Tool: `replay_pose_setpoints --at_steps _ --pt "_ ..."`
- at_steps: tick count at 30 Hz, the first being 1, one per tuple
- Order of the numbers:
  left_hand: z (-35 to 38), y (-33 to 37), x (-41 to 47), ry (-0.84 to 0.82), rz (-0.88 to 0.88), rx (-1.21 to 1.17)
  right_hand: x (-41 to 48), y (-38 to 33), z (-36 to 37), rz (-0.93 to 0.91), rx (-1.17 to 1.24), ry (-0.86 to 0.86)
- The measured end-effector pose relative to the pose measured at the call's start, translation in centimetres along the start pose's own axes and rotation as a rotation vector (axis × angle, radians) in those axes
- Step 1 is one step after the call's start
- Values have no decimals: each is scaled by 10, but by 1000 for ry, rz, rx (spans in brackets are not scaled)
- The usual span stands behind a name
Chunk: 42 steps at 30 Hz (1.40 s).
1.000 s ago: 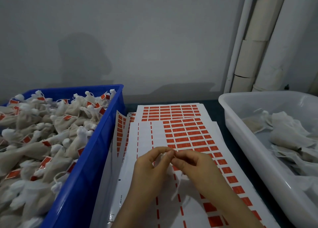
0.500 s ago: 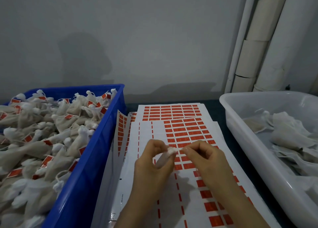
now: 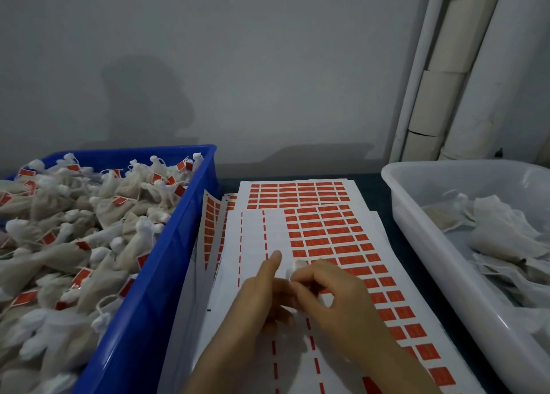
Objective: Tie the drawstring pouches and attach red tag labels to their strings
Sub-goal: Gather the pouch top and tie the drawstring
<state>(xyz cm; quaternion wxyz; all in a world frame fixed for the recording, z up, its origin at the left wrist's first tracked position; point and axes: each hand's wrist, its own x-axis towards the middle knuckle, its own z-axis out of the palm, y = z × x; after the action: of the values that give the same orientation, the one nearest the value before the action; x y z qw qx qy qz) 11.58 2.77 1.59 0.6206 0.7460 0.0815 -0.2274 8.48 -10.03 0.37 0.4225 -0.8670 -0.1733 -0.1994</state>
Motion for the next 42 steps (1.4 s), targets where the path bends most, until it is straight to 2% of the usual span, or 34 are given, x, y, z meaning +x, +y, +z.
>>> replay_pose_setpoints --at_steps 2,5,8,13,20,25,28,30,32,34,37,39,42 --pt "-1 1 -1 18 -45 -31 -2 -1 3 -57 -63 -53" --pt "-3 -7 -2 109 58 26 -1 -2 4 -141 -158 -105" --pt "-5 -9 -4 174 154 57 -1 -2 4 -140 -180 -106" --pt "-4 -13 0 385 305 251 -1 3 4 -99 -209 -76" --pt "-6 -14 5 486 528 302 0 5 3 -83 -255 -37" --pt "-5 -16 1 492 716 600 0 3 2 -143 -372 51" --pt "-6 -15 0 468 873 827 0 2 2 -165 -375 40" --pt "-5 -15 -3 489 969 871 0 3 2 -183 -363 31" --pt "-5 -14 -6 540 1048 861 0 2 2 -195 -354 46" --pt "-5 -15 -8 582 1038 773 1 -1 2 -194 -333 118" --pt "2 -17 -10 623 968 564 2 -3 3 -215 -321 219" --pt "9 -17 -10 647 941 493 3 -3 4 -196 -296 213" --pt "11 -13 -10 697 744 263 3 1 2 -94 -237 153"
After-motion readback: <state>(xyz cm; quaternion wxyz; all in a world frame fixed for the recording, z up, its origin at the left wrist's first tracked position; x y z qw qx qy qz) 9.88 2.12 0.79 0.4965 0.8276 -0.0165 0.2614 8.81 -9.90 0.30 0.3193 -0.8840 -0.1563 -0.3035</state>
